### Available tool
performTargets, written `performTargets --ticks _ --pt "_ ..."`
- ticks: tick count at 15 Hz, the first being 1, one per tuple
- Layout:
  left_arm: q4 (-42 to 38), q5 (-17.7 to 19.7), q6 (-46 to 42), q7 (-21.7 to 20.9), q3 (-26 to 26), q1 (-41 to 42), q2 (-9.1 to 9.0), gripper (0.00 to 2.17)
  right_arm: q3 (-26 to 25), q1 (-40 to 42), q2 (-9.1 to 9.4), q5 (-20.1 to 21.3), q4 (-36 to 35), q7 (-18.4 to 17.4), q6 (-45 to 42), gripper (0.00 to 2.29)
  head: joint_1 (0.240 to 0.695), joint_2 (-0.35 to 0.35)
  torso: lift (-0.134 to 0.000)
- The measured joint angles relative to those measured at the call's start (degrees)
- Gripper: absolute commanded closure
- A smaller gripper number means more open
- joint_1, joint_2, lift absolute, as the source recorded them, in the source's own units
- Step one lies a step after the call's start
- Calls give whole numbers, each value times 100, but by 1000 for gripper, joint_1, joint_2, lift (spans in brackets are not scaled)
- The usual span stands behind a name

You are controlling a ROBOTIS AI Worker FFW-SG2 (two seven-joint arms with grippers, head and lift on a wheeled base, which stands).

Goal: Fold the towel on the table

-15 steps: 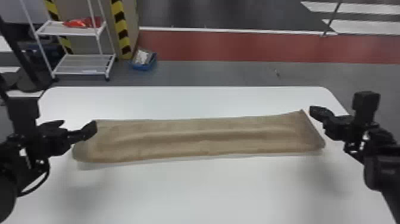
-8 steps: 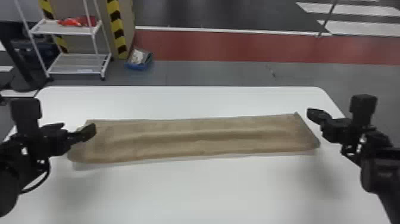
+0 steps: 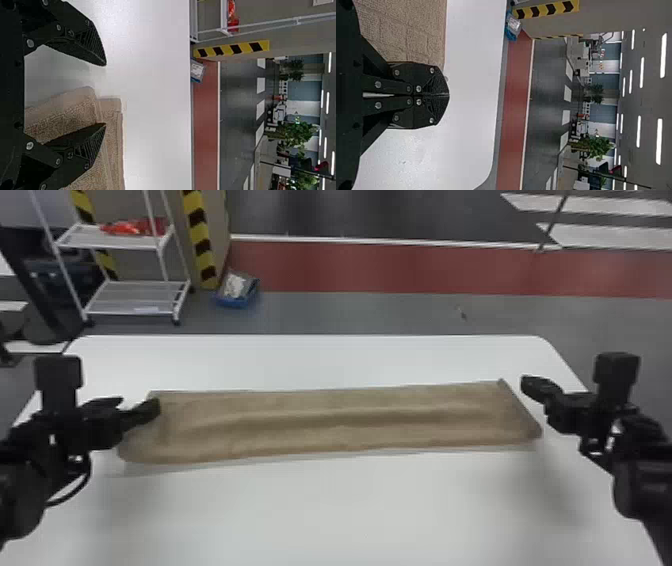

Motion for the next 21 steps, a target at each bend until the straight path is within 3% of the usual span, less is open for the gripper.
performTargets --ticks 7,8,10,19,20,21 --pt "-175 183 119 -79 112 207 9 623 46 -8 2 10 2 0 -49 1382 695 -62 -128" --pt "-179 178 133 -79 104 223 11 788 44 -6 2 9 2 0 -61 1382 695 -63 -128" --pt "-197 163 149 -63 88 241 10 910 32 11 3 9 2 0 -70 1382 695 -65 -128" --pt "-1215 310 169 51 264 648 -10 896 91 12 13 7 -1 0 -53 1382 695 -75 -128" --pt "-1235 307 186 54 263 657 -8 836 94 11 13 8 -1 0 -53 1382 695 -75 -128" --pt "-1232 296 198 55 255 659 -7 640 94 11 13 8 -1 0 -53 1382 695 -75 -128"
